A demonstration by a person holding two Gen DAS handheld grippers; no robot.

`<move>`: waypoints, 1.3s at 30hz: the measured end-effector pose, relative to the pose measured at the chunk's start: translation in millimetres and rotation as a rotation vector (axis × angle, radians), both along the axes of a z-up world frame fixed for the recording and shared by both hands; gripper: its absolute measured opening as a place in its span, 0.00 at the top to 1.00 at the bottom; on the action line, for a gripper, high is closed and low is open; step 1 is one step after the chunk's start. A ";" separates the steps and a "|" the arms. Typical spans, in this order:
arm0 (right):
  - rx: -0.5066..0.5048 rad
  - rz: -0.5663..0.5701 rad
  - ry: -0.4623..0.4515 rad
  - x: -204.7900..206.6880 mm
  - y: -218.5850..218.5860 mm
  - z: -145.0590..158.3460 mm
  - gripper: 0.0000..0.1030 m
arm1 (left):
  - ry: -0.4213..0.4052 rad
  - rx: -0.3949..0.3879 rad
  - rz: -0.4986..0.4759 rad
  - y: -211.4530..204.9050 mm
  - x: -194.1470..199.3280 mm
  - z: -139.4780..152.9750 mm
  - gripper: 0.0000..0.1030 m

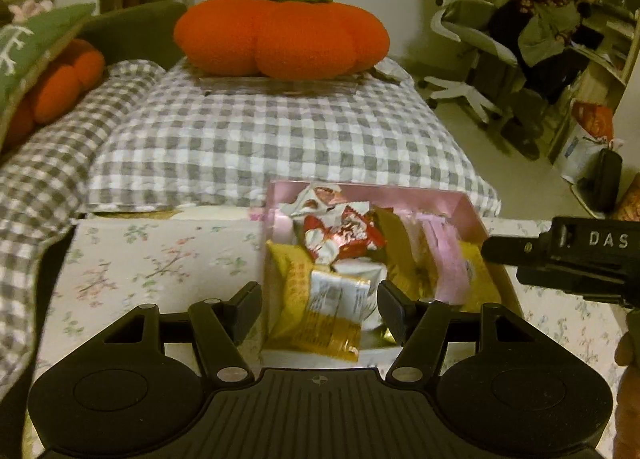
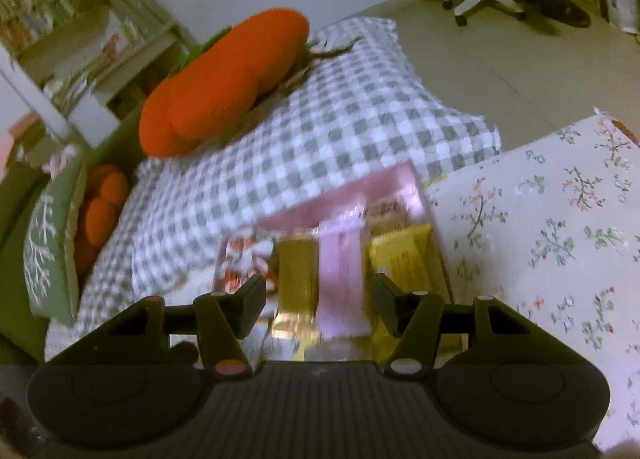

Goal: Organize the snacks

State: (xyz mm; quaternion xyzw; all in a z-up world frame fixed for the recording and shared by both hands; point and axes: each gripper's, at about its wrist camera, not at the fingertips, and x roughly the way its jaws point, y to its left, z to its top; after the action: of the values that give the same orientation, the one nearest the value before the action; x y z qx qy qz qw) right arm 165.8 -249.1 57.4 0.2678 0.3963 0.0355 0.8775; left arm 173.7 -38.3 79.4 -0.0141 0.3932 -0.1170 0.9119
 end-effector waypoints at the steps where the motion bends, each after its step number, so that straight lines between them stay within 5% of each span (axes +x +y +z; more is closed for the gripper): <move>1: -0.009 0.009 0.017 -3.8 3.8 1.0 0.46 | -0.002 0.004 0.004 2.2 -6.1 0.6 0.36; 10: -0.184 0.115 0.151 -57.6 41.2 -0.4 0.42 | 0.073 0.066 0.066 23.5 -65.0 -11.4 0.32; 16: -0.274 0.100 0.105 -102.7 53.1 14.3 0.28 | 0.032 0.112 0.068 26.0 -116.0 -5.7 0.31; 22: -0.287 0.088 0.045 -145.4 56.6 17.4 0.15 | -0.059 0.187 0.071 25.7 -158.6 -1.1 0.14; 29: -0.350 0.115 0.062 -159.1 66.6 2.3 0.02 | -0.019 0.195 0.099 30.7 -166.1 -15.9 0.08; 39: -0.397 0.046 0.046 -159.1 62.4 -1.7 0.01 | -0.040 0.169 0.119 29.9 -158.0 -17.9 0.01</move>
State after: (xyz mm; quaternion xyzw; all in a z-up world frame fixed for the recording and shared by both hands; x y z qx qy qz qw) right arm 6.7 -186.7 55.8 0.0813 0.4216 -0.0295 0.9027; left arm 15.7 -8.4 61.5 0.0420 0.3821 -0.0294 0.9227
